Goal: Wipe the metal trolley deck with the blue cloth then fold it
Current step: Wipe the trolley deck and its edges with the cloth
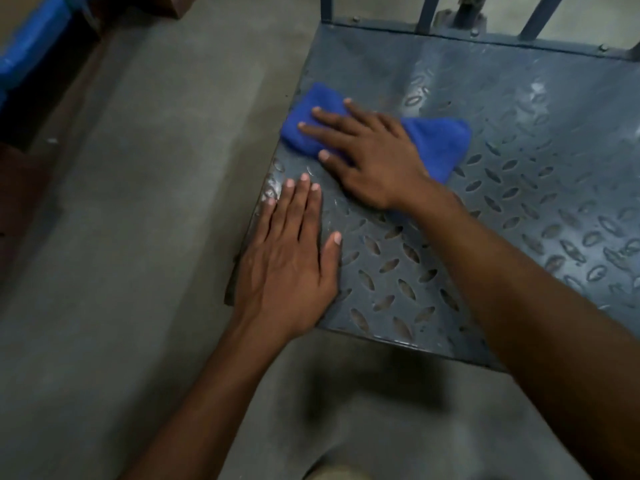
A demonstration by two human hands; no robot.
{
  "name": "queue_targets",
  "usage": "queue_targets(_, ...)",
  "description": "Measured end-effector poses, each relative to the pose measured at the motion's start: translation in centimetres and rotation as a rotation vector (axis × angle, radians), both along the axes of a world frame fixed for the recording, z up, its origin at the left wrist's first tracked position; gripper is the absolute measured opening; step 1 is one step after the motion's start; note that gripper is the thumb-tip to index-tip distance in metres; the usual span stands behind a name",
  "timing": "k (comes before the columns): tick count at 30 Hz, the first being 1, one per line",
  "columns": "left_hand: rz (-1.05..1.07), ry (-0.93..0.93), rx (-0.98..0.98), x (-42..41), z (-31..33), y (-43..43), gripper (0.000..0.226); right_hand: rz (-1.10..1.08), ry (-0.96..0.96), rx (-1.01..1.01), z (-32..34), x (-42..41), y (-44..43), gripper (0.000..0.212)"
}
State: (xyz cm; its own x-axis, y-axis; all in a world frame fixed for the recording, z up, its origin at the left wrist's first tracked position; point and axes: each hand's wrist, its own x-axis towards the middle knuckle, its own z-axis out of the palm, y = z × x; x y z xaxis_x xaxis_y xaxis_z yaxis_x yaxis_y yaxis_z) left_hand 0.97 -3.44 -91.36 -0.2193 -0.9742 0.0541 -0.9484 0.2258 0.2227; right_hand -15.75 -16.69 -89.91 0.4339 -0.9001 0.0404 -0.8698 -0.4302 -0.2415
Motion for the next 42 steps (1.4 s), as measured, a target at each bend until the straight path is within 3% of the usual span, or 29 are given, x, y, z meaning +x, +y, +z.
queue_targets(2,-0.022,-0.002,-0.022,0.0,-0.2,-0.1,0.071,0.018,-0.011,-0.004,0.0,-0.8,-1.9,0.052)
queue_targets(6,-0.044,0.015,-0.059,-0.4,-1.1,-0.4,0.069,-0.387,-0.018,0.011,0.3,-2.0,-5.6,0.053)
queue_targets(9,-0.042,0.024,-0.050,-0.7,-1.7,-1.2,0.070,-0.049,0.018,0.026,-0.3,1.1,-4.2,0.052)
queue_targets(12,-0.031,0.002,-0.061,0.8,-2.3,-1.7,0.070,0.244,-0.067,0.062,-1.4,2.8,-3.4,0.048)
queue_targets(14,-0.037,-0.016,-0.049,2.1,-2.8,-1.5,0.070,0.145,-0.142,0.111,-1.8,2.8,-5.0,0.047)
queue_targets(18,-0.050,-0.018,-0.056,3.3,-3.4,-1.4,0.068,-0.273,-0.122,0.045,-2.9,1.4,-6.5,0.050)
queue_targets(23,-0.023,-0.082,-0.091,5.0,-3.7,-2.4,0.067,0.104,-0.136,-0.034,-4.3,2.3,-1.0,0.051)
queue_targets(29,-0.014,-0.109,-0.167,6.6,-3.1,-6.4,0.067,-0.600,-0.223,-0.075,-4.3,-3.2,-4.1,0.054)
queue_targets(31,0.012,-0.127,-0.183,7.4,-3.1,-7.1,0.068,-0.512,-0.174,-0.101,-4.2,-0.5,-3.6,0.054)
queue_targets(34,0.043,-0.124,-0.204,7.9,-3.7,-7.5,0.067,-0.134,-0.137,-0.117,-5.0,1.8,-1.4,0.053)
queue_targets(36,0.036,-0.126,-0.210,7.9,-4.2,-7.3,0.066,-0.057,-0.139,-0.096,-5.9,0.6,-0.5,0.052)
queue_targets(40,-0.009,-0.132,-0.206,7.9,-4.7,-7.0,0.065,-0.511,-0.224,-0.055,-6.8,-3.5,-1.1,0.055)
queue_targets(42,-0.003,-0.126,-0.216,8.1,-4.8,-6.9,0.065,-0.606,-0.212,-0.040,-6.6,-2.2,-1.1,0.056)
